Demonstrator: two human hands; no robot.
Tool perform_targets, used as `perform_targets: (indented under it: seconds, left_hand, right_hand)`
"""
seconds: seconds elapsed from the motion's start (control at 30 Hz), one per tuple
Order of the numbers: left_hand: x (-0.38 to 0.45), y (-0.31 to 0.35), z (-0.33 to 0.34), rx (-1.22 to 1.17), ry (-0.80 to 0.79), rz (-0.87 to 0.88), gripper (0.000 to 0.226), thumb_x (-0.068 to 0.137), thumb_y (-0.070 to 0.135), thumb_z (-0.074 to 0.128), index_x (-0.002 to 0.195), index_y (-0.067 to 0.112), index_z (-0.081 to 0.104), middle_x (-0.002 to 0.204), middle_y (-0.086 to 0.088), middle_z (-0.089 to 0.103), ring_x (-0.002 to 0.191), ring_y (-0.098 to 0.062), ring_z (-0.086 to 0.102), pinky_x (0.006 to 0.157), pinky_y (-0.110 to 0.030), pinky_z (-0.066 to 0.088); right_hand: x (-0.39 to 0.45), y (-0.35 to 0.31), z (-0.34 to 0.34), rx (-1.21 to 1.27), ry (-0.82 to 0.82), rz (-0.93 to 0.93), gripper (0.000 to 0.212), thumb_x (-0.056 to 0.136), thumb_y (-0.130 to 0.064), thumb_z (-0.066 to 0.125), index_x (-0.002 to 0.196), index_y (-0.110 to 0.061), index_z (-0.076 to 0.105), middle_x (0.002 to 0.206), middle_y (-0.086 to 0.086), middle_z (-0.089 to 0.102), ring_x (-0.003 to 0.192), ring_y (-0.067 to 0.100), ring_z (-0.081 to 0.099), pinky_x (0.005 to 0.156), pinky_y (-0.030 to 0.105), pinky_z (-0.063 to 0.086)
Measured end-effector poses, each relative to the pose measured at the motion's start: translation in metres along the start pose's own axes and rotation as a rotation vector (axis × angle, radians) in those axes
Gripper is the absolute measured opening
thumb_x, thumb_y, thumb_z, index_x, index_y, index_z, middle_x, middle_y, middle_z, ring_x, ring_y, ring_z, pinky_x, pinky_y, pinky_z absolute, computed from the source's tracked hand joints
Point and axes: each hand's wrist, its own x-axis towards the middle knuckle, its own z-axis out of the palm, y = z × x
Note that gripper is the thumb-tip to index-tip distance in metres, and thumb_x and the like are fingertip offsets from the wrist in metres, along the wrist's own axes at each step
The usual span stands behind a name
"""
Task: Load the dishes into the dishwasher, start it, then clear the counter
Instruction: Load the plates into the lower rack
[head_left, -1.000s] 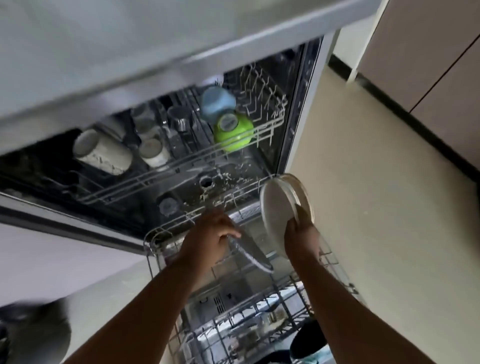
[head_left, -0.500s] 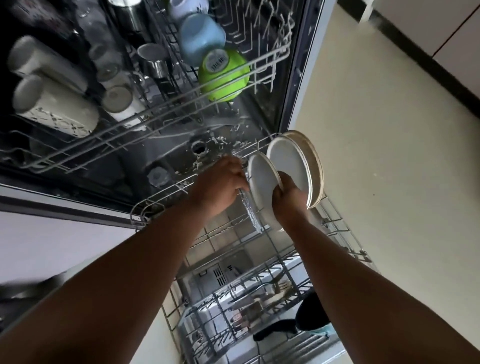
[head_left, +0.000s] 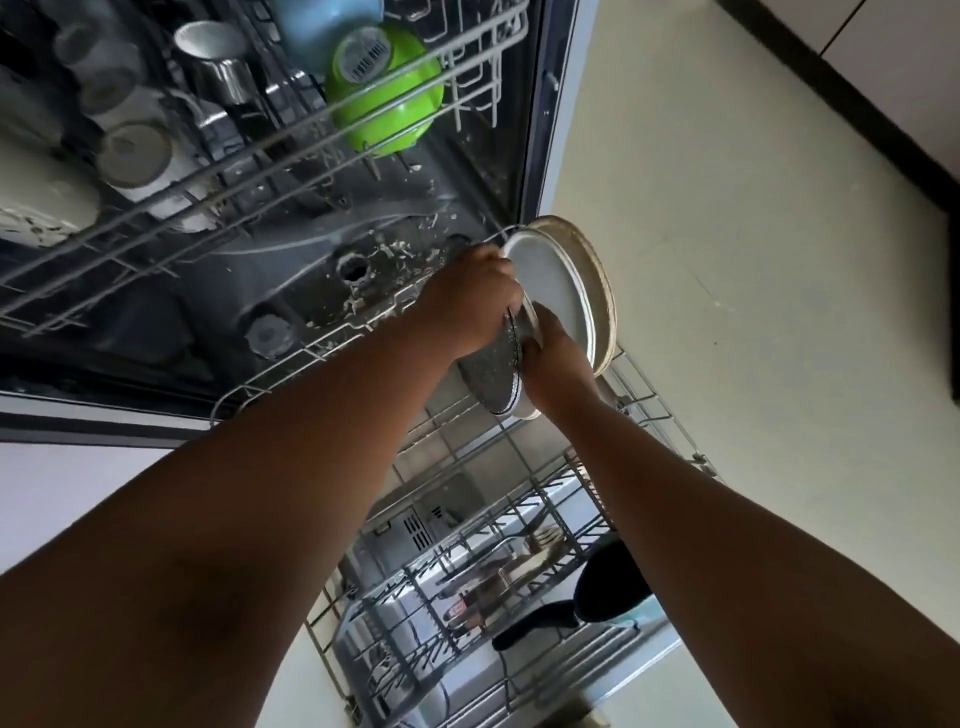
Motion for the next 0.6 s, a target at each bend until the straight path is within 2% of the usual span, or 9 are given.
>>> perform_targets:
  seconds: [0.1, 0.17, 0.27, 0.3, 0.37, 0.4, 0.47, 0.53, 0.6]
  left_hand:
    - [0.007, 0.005, 0.011, 0.071, -0.012, 0.020, 0.041, 0.078, -0.002, 0.054, 0.115, 0.013, 0.062, 0.127, -0.009, 0.058, 0.138, -0.036, 0.029, 0.112, -0.049, 0.027]
    - [-0.006, 0.005, 0.022, 0.071, -0.072, -0.017, 0.043, 0.080, 0.001, 0.048, 0.123, 0.005, 0.049, 0.130, -0.019, 0.050, 0.136, -0.039, 0.030, 0.110, -0.049, 0.030]
    - [-0.030, 0.001, 0.051, 0.117, -0.052, 0.109, 0.042, 0.076, 0.000, 0.030, 0.111, -0.003, 0.052, 0.117, -0.027, 0.054, 0.130, -0.048, 0.038, 0.109, -0.061, 0.031]
    - [-0.033, -0.001, 0.058, 0.141, -0.004, 0.124, 0.043, 0.075, -0.002, 0.030, 0.110, -0.004, 0.054, 0.118, -0.028, 0.055, 0.133, -0.050, 0.035, 0.113, -0.062, 0.025]
    - [-0.031, 0.004, 0.061, 0.140, -0.008, 0.053, 0.056, 0.077, 0.000, 0.029, 0.131, -0.002, 0.044, 0.142, -0.027, 0.040, 0.145, -0.047, 0.009, 0.119, -0.055, 0.005]
    - [-0.028, 0.006, 0.059, 0.136, -0.045, 0.014, 0.062, 0.080, 0.000, 0.030, 0.142, 0.000, 0.032, 0.151, -0.023, 0.028, 0.146, -0.043, -0.003, 0.120, -0.051, -0.002]
    - [-0.022, 0.010, 0.050, 0.090, -0.099, -0.021, 0.071, 0.083, -0.002, 0.039, 0.150, 0.005, 0.015, 0.158, -0.017, 0.012, 0.146, -0.039, -0.013, 0.121, -0.047, -0.005]
    - [-0.026, 0.011, 0.044, -0.050, -0.080, -0.045, 0.077, 0.080, -0.004, 0.048, 0.150, 0.006, 0.017, 0.159, -0.015, 0.011, 0.147, -0.038, -0.010, 0.121, -0.046, -0.002]
    - [-0.045, 0.012, 0.042, -0.213, 0.054, -0.108, 0.080, 0.076, -0.004, 0.057, 0.149, 0.005, 0.024, 0.159, -0.018, 0.016, 0.148, -0.037, 0.003, 0.121, -0.048, 0.007]
  right_hand:
    - [-0.001, 0.005, -0.007, 0.032, 0.012, 0.003, 0.052, 0.098, -0.023, 0.044, 0.148, -0.032, 0.035, 0.131, 0.009, 0.061, 0.111, 0.028, 0.062, 0.093, 0.036, 0.050]
    - [-0.001, 0.007, -0.014, 0.083, 0.030, 0.016, 0.050, 0.097, -0.027, 0.053, 0.145, -0.032, 0.041, 0.135, 0.002, 0.060, 0.118, 0.022, 0.059, 0.098, 0.033, 0.048]
    - [-0.005, 0.011, -0.018, 0.065, 0.024, -0.021, 0.046, 0.095, -0.029, 0.058, 0.140, -0.030, 0.050, 0.130, -0.001, 0.063, 0.117, 0.018, 0.060, 0.095, 0.028, 0.048]
    - [-0.006, 0.013, -0.017, 0.049, 0.027, -0.030, 0.045, 0.095, -0.030, 0.058, 0.140, -0.029, 0.050, 0.129, -0.001, 0.064, 0.118, 0.017, 0.059, 0.093, 0.024, 0.045]
    - [-0.009, 0.017, -0.014, 0.046, 0.049, -0.020, 0.046, 0.095, -0.032, 0.058, 0.140, -0.030, 0.050, 0.128, -0.001, 0.064, 0.118, 0.016, 0.059, 0.088, 0.021, 0.042]
    - [-0.010, 0.018, -0.013, 0.050, 0.058, -0.014, 0.046, 0.095, -0.033, 0.058, 0.140, -0.031, 0.050, 0.129, -0.001, 0.064, 0.117, 0.018, 0.059, 0.088, 0.022, 0.042]
    - [-0.015, 0.020, -0.014, 0.069, 0.061, -0.005, 0.045, 0.096, -0.033, 0.057, 0.141, -0.032, 0.049, 0.130, -0.001, 0.063, 0.112, 0.021, 0.061, 0.090, 0.028, 0.048]
    - [-0.023, 0.025, -0.015, 0.071, 0.061, 0.001, 0.042, 0.097, -0.034, 0.054, 0.139, -0.033, 0.050, 0.127, -0.002, 0.065, 0.111, 0.020, 0.062, 0.090, 0.032, 0.051]
    - [-0.035, 0.036, -0.017, 0.028, 0.089, -0.034, 0.036, 0.099, -0.033, 0.051, 0.135, -0.030, 0.053, 0.120, 0.000, 0.069, 0.107, 0.021, 0.064, 0.088, 0.032, 0.052]
